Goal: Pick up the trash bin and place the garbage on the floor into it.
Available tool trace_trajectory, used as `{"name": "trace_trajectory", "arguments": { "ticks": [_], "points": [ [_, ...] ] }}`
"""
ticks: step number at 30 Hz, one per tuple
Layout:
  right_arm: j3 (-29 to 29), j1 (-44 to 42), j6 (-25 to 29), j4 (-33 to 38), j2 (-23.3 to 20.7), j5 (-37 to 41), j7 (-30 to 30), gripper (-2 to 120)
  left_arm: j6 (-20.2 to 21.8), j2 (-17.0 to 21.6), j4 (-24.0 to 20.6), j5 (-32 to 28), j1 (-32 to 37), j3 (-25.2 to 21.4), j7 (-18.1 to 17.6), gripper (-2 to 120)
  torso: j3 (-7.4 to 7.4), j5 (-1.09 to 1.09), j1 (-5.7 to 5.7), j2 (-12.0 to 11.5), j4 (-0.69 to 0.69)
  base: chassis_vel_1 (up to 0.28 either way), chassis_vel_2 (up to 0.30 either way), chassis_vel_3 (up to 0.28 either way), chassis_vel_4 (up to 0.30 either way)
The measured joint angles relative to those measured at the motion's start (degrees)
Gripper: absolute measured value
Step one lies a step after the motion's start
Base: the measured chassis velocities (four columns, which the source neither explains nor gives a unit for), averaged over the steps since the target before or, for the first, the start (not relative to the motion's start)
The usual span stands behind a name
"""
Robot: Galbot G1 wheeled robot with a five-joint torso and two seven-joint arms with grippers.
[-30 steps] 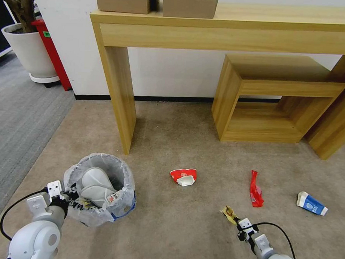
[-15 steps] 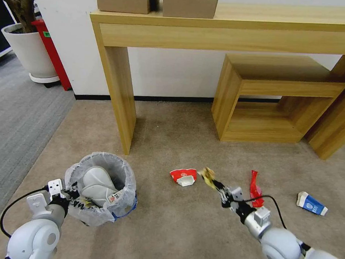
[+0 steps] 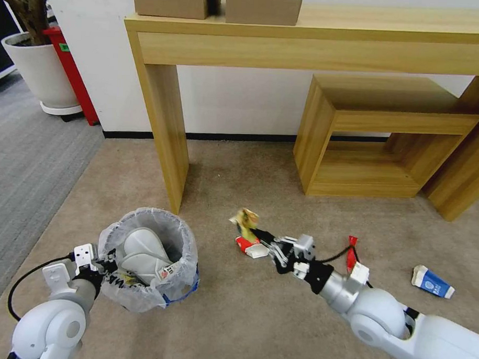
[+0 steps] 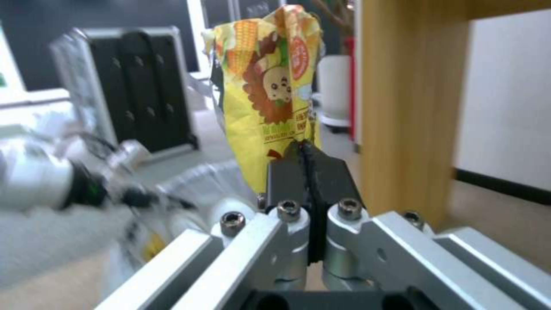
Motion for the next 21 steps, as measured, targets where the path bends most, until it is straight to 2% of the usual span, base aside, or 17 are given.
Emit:
{"name": "trace_trajectory", "arguments": {
  "ticks": [2,3,6,9,12,13,17,21],
  "points": [
    [-5.3,5.9,-1.6,0.5,2.2,2.7,1.6,0,0.1,0.0,-0.5,-0.1,0.0,0.0,-0.1,1,0.00,0.00,0.00,0.0,0.00,0.000,0.000,0.000,0.000],
    [-5.3,5.9,-1.6,0.5,2.2,2.7,1.6,0,0.1,0.0,-0.5,-0.1,0.0,0.0,-0.1,1,0.00,0.00,0.00,0.0,0.00,0.000,0.000,0.000,0.000],
    [-13.9,16.2,-4.9,0.8,6.5,7.5,5.2,0,0.2,0.0,-1.1,-0.2,0.0,0.0,-0.1,1,0.00,0.01,0.00,0.0,0.00,0.000,0.000,0.000,0.000],
    [-16.7,19.5,-5.7,0.6,7.8,8.7,6.2,0,0.2,0.0,-1.2,-0.2,0.0,0.0,-0.1,1,0.00,-0.01,0.00,0.0,0.00,0.000,0.000,0.000,0.000],
    [-23.4,26.7,-7.7,-1.6,12.3,11.5,8.2,0,0.2,0.0,-1.7,-0.4,0.0,-0.1,-0.1,1,0.00,-0.01,0.00,0.0,0.00,0.000,0.000,0.000,0.000],
    [-23.4,26.7,-7.7,-1.6,12.3,11.5,8.2,0,0.2,0.0,-1.7,-0.4,0.0,-0.1,-0.1,1,0.00,-0.01,0.00,0.0,0.00,0.000,0.000,0.000,0.000],
    [-28.3,30.8,-9.0,-5.8,17.2,12.7,10.2,0,0.0,-0.1,-2.0,-0.6,0.1,-0.6,-0.1,1,0.00,0.00,0.00,0.0,0.00,0.000,0.000,0.000,0.000],
    [-30.0,31.6,-9.5,-9.1,19.9,12.4,11.1,0,-0.2,-0.1,-2.1,-0.7,0.2,-0.9,0.0,1,0.00,0.00,0.00,0.0,0.00,0.000,0.000,0.000,0.000]
  ]
}}
